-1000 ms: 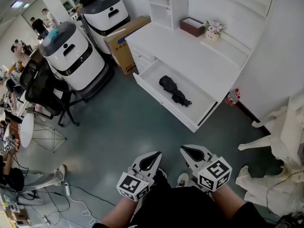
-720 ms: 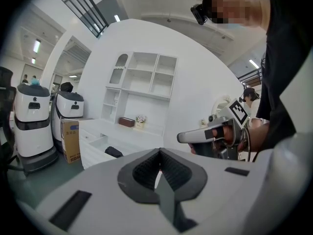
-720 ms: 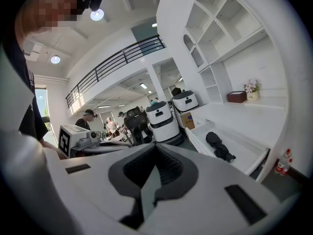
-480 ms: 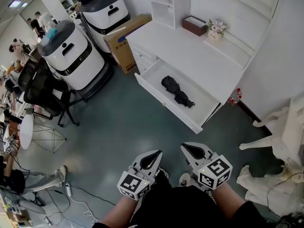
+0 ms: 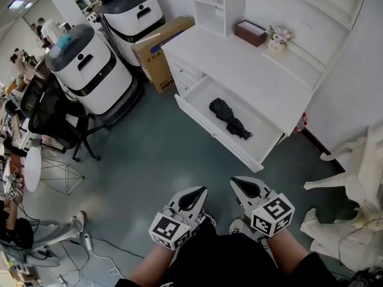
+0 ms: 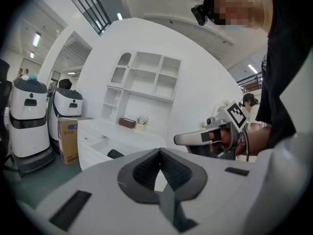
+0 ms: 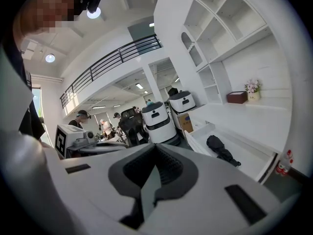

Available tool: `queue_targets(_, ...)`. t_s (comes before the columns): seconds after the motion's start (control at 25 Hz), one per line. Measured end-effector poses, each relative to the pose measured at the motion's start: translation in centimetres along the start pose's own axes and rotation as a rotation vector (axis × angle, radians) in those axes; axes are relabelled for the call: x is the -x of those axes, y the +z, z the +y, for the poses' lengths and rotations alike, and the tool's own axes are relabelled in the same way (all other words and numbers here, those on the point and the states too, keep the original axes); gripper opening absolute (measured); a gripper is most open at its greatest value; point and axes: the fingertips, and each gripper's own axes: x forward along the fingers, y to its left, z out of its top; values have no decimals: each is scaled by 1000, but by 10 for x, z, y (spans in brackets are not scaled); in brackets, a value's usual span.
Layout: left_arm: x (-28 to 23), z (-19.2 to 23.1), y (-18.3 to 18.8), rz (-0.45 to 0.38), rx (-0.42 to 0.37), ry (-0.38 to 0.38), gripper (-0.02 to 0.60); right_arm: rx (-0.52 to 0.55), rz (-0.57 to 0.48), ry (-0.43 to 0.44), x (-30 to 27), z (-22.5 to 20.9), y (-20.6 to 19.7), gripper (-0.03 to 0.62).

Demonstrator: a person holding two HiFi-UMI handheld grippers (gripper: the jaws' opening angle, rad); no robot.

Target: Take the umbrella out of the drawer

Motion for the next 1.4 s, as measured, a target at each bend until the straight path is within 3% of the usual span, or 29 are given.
queue_targets(0.72, 5, 92, 22, -11, 10, -88, 3, 1, -8, -90, -90, 5, 27, 2)
queue_targets(1.04, 21, 130, 27, 5, -97, -81, 3, 5, -5, -140, -111, 10, 31, 2)
queue_targets(1.4, 26, 148, 48, -44, -64, -84, 3, 17, -8, -163, -130, 7, 42, 2)
